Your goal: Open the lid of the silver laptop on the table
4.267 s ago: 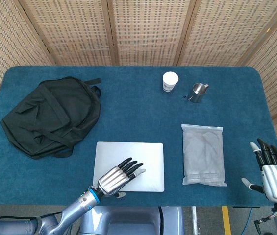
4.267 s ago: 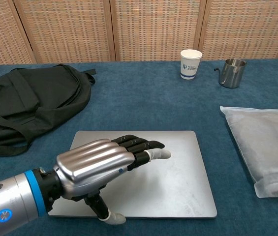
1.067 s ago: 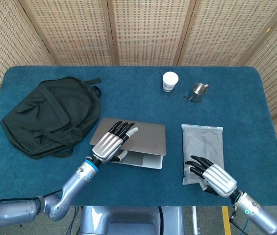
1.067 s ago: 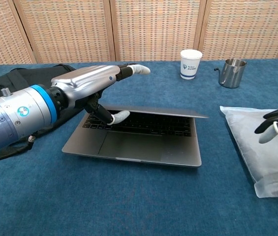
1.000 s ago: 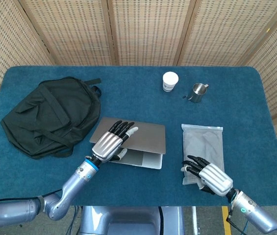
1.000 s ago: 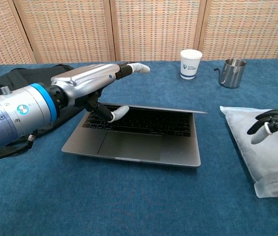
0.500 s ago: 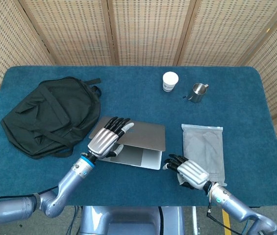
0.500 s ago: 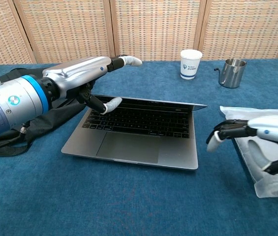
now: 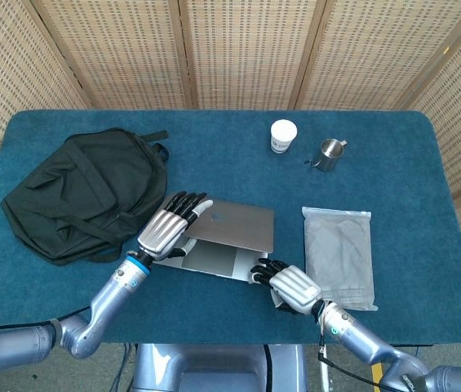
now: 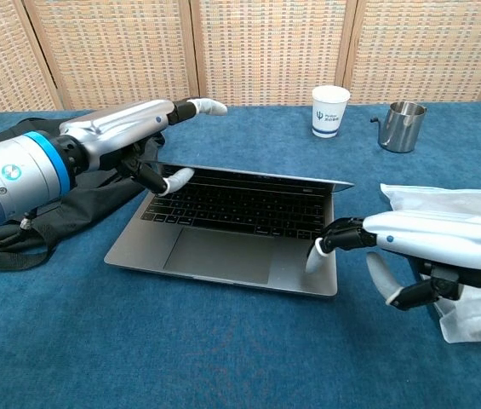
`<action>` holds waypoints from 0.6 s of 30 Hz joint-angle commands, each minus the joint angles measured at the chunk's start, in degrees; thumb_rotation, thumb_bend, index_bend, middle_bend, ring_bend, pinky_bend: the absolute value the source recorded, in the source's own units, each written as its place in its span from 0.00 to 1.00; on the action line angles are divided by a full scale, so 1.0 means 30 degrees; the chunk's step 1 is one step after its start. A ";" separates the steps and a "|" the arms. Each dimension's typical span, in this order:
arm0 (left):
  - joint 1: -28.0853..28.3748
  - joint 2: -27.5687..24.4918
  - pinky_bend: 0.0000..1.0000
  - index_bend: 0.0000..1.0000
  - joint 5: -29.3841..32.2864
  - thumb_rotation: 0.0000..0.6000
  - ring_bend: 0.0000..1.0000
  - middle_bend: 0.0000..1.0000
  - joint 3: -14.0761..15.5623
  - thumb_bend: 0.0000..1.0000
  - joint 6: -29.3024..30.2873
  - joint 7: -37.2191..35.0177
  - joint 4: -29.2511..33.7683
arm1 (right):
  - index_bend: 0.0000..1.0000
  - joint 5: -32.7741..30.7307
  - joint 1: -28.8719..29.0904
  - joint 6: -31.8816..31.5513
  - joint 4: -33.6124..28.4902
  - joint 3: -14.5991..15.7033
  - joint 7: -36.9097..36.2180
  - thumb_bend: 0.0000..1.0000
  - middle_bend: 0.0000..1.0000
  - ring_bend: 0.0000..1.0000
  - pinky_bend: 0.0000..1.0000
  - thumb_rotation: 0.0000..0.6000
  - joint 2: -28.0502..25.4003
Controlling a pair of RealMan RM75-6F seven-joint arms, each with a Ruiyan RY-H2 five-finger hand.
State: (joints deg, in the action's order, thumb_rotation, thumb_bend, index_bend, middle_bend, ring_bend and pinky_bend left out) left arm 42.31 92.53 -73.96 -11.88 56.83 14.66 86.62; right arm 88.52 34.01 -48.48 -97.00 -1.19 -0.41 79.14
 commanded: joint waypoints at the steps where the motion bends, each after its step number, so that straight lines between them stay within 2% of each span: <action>1: 0.0022 -0.0043 0.00 0.00 0.0130 1.00 0.00 0.00 0.0005 0.52 -0.0091 -0.0286 -0.0327 | 0.23 -0.0385 0.0157 0.0082 0.0031 -0.0206 0.0337 1.00 0.16 0.06 0.15 1.00 0.0232; 14: 0.0288 0.0101 0.00 0.00 0.0475 1.00 0.00 0.00 -0.0035 0.52 -0.0432 -0.1316 -0.1688 | 0.23 -0.2144 0.0734 0.0108 0.1120 -0.0840 0.2344 1.00 0.13 0.01 0.15 1.00 0.1730; 18: 0.0256 -0.0091 0.00 0.00 0.0344 1.00 0.00 0.00 0.0007 0.52 -0.0327 -0.1579 -0.1648 | 0.18 -0.2574 0.0865 0.0171 0.1661 -0.0753 0.3427 1.00 0.06 0.00 0.15 1.00 0.2336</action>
State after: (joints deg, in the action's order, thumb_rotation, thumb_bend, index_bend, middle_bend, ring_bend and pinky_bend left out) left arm 43.11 92.35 -72.85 -11.90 55.78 10.03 81.63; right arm 81.48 36.36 -48.08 -92.73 -3.53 8.82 85.33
